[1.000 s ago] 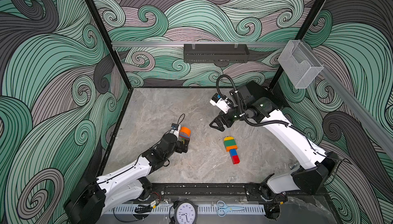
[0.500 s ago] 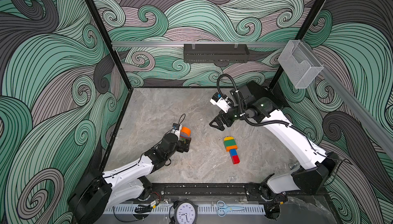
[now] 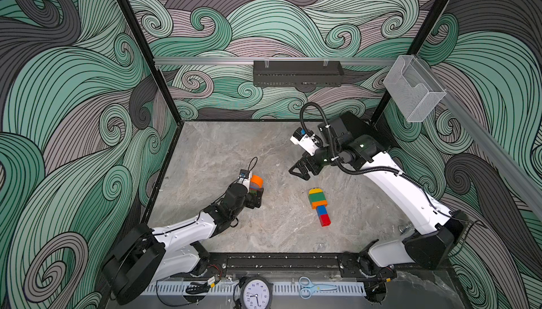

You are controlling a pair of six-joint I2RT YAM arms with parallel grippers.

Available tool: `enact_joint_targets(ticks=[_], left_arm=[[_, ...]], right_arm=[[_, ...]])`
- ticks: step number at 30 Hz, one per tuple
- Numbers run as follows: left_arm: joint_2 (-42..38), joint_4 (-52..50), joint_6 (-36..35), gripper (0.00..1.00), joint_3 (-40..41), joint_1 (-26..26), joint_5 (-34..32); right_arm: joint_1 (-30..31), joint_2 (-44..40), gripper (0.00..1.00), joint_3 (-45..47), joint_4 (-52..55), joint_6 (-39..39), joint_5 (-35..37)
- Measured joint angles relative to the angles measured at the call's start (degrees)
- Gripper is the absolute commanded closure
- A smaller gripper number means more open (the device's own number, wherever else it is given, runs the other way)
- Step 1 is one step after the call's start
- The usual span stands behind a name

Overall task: Assemble an ice cream with lego
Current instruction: Adjust the lego brick at the center of the board.

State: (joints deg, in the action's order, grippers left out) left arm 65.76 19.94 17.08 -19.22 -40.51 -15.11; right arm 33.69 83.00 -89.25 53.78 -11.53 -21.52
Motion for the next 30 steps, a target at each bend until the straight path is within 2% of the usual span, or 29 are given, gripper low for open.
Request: enact_joint_targets(ticks=[6,19,25,28,30], left_arm=[[1.66,2.43,-0.11,0.21,0.37,0.00,-1.40],[1.90,2.73,-1.09,0.53,0.39,0.00,-1.53],[0.26,-1.60,-1.44,0.77,-0.76,0.00,-1.57],[-1.38,-8.20,-1.44,0.97,-4.07,0.00,-1.66],[-2.49,-14.05,-1.16,1.00,-7.93,0.00,-1.88]], right_arm=[[-0.24,0.00,0.01,0.00,-0.04,0.02,-0.07],[-0.28,0.00,0.01,0.00,-0.09,0.02,-0.48],[-0.31,0.00,0.01,0.00,-0.15,0.02,-0.76],[-0.31,0.00,0.01,0.04,-0.28,0.04,-0.87],[-0.31,-0.02,0.01,0.35,-0.46,0.07,-1.05]])
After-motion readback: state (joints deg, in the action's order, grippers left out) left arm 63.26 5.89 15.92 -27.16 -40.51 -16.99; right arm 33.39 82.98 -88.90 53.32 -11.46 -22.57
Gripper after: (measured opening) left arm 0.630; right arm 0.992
